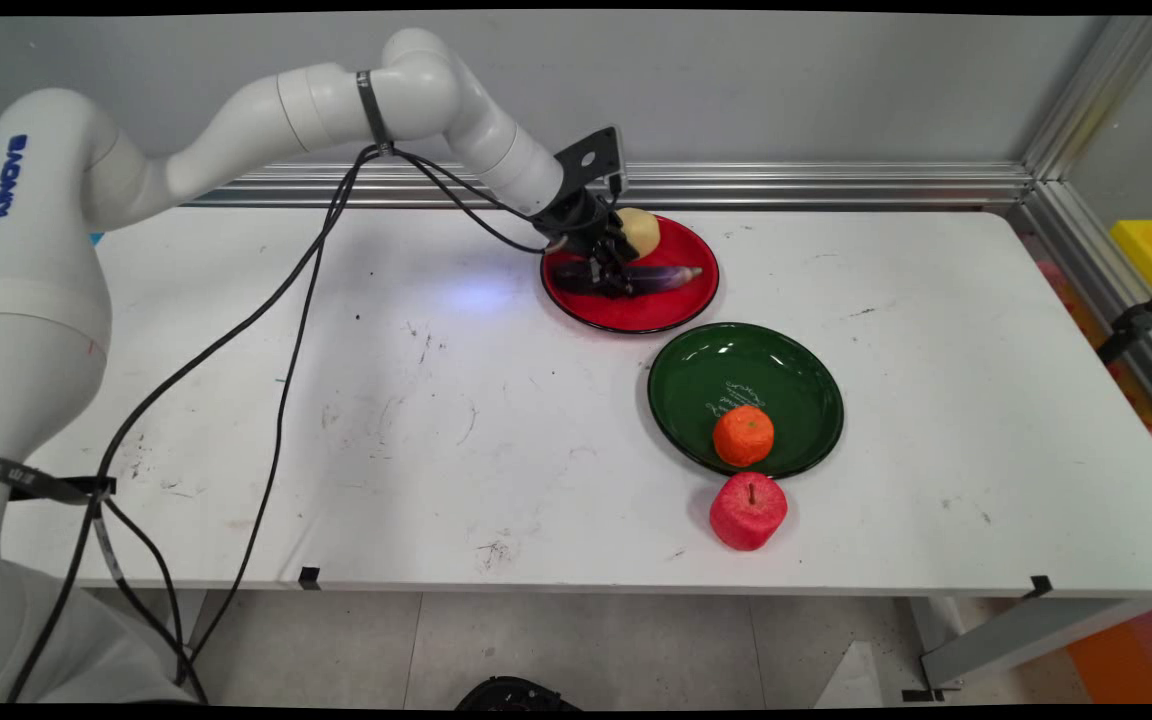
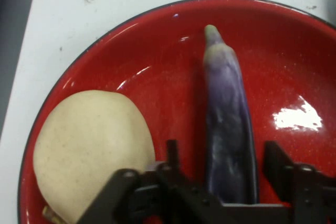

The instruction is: Pick up the eggplant from the red plate, then place the picked object on the green plate

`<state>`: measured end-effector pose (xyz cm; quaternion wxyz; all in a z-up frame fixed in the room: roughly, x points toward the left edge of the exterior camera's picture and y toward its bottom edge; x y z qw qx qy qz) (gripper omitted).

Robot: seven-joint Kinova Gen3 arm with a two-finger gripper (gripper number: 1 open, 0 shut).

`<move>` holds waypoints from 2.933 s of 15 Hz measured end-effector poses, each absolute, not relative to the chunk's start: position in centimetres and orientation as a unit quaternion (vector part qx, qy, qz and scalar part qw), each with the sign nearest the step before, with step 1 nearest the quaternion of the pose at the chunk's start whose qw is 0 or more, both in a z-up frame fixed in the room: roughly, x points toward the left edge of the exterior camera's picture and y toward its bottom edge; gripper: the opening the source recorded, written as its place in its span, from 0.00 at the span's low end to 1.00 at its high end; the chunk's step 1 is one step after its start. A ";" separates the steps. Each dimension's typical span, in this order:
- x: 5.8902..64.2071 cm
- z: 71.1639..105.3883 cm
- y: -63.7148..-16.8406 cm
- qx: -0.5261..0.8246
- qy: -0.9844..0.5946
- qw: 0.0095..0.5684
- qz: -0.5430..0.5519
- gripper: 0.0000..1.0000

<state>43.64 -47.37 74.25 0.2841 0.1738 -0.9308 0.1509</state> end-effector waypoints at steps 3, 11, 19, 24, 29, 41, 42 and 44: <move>43.7 74.2 -47.7 0.170 -0.932 0.284 0.150 0.00; 43.6 77.0 -46.7 0.170 -0.931 0.289 0.142 0.00; 39.4 82.0 -43.4 0.177 -0.924 0.318 0.116 0.00; 35.6 83.1 -40.8 0.185 -0.919 0.335 0.099 0.00; 32.2 82.5 -38.6 0.194 -0.914 0.345 0.090 0.00; 28.1 77.6 -36.8 0.214 -0.907 0.350 0.089 0.00; 28.0 77.4 -36.9 0.215 -0.907 0.351 0.089 0.00; 27.8 76.8 -37.0 0.217 -0.906 0.351 0.091 0.00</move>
